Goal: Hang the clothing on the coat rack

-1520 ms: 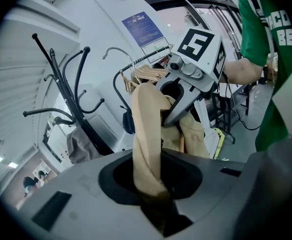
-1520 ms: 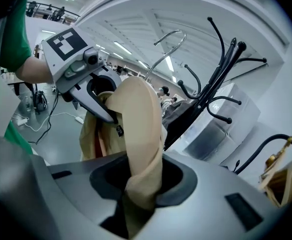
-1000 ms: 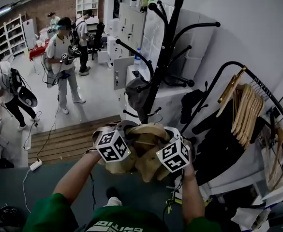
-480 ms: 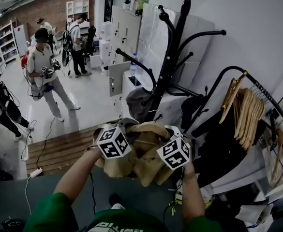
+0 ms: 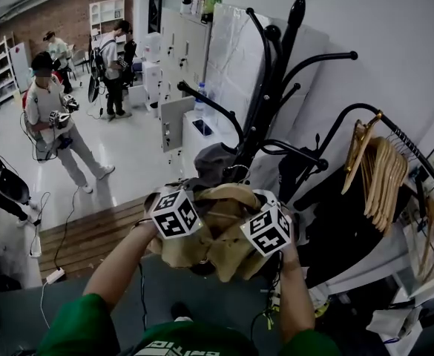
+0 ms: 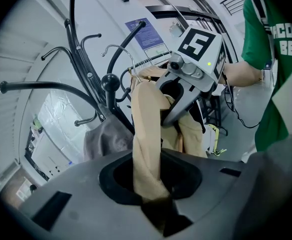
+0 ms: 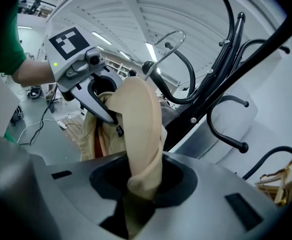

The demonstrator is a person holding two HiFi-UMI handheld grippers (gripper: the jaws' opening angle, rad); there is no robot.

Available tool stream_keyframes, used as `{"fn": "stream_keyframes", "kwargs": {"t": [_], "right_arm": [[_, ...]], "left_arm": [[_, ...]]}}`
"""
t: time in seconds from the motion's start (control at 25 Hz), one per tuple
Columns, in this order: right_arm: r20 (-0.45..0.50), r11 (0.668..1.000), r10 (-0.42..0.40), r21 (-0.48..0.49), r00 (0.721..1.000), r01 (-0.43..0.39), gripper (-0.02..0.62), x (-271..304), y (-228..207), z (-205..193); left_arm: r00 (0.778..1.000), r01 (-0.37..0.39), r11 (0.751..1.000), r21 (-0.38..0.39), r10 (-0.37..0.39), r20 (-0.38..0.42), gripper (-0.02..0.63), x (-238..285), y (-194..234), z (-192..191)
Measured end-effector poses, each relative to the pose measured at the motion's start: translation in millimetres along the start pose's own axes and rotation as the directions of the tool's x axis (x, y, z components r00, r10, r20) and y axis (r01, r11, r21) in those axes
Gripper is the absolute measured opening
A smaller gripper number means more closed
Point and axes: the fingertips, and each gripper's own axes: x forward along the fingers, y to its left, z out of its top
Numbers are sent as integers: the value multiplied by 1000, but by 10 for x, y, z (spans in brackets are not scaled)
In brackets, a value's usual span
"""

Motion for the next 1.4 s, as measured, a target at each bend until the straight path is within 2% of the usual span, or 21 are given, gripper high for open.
{"fn": "stream_keyframes", "kwargs": {"t": [0.56,1.04,1.4], "right_arm": [[-50,999,-7,43,999,9,112,411,-93,-18],[-102,998,17,61,995,-11,112,659,-30,-172],[-114,996,37,91,993,-26,112,732,12,-334]], "left_arm": [[997,71,997,7,-71,3,80,260,258,-277],[992,126,992,-21,-126,-4,78,470,234,-518],[991,137,990,-18,-137,-5,78,596,155,-571]]}}
